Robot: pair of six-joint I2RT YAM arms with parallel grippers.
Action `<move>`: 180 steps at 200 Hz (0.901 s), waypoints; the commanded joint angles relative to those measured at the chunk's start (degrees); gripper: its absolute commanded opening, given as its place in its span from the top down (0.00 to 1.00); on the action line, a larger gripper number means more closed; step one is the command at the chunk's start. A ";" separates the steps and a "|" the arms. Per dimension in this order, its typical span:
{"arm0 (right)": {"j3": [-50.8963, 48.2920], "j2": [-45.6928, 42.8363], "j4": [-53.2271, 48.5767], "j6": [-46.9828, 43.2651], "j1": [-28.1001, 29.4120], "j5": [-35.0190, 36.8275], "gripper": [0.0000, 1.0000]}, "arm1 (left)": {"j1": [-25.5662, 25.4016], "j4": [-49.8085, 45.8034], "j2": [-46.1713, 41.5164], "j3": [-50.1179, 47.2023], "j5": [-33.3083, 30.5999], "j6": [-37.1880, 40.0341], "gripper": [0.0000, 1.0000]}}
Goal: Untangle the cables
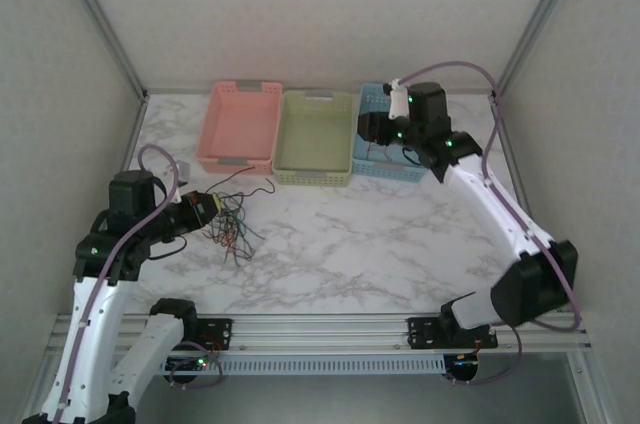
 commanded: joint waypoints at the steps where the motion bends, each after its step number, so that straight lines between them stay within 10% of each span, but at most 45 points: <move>1: -6.49 -5.51 6.80 -1.76 3.22 -10.54 0.50 | -0.44 4.01 0.89 0.88 6.40 -1.26 1.00; 126: -1.82 2.03 6.77 -24.08 26.23 -10.64 0.22 | -1.85 4.70 2.18 0.09 9.44 -1.47 1.00; 180: 2.53 5.99 4.87 -27.87 28.04 -13.31 0.36 | -1.99 4.38 2.11 0.18 8.78 -1.19 1.00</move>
